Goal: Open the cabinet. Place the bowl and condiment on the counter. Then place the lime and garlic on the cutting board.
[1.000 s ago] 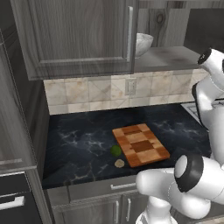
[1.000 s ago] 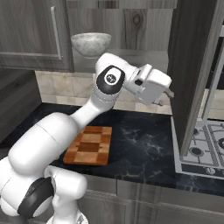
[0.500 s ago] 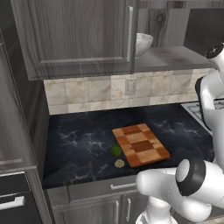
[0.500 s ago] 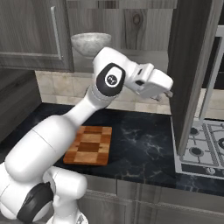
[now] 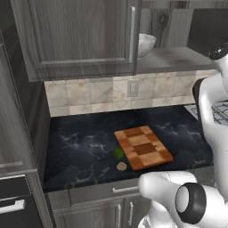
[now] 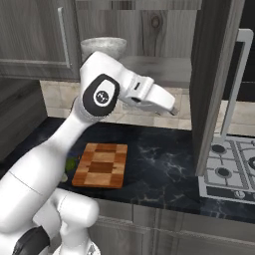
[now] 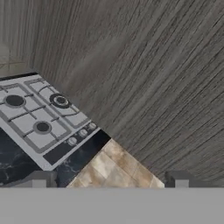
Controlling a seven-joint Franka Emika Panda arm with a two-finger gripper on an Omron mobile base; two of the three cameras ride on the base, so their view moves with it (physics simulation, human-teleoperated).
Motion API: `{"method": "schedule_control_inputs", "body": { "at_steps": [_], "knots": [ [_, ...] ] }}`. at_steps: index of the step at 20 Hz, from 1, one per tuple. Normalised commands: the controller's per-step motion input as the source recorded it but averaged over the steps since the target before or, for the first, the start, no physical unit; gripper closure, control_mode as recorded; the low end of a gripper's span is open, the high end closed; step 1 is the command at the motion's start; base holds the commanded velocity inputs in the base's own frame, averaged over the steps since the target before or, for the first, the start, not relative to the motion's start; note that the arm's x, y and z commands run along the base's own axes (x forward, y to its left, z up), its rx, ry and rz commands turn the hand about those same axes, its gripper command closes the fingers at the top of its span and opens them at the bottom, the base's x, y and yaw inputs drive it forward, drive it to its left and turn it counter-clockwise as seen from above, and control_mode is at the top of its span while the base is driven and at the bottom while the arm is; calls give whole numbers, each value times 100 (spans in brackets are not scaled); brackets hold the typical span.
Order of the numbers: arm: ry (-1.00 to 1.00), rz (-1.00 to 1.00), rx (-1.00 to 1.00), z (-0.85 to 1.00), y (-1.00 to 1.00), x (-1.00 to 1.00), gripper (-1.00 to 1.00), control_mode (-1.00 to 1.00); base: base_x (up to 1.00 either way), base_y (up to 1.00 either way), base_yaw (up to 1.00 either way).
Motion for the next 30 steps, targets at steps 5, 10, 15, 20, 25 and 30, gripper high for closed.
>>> {"method": "schedule_control_inputs", "body": {
  "at_steps": [5, 10, 15, 20, 25, 30],
  "knots": [
    [-10, 1, 2, 0, 80, -35, -100, -100, 0, 0, 0],
    [-7, 1, 6, 0, 86, -21, -100, -100, 0, 0, 0],
    [-11, 2, 12, 0, 68, -16, -100, -100, 0, 0, 0],
    [-15, 3, 17, 6, 45, -11, -100, -100, 0, 0, 0],
    [-17, 6, 19, 18, 36, -2, -100, -100, 0, 0, 0],
    [-15, 8, 16, 21, 37, -1, -100, -100, 0, 0, 0]
  ]
}}
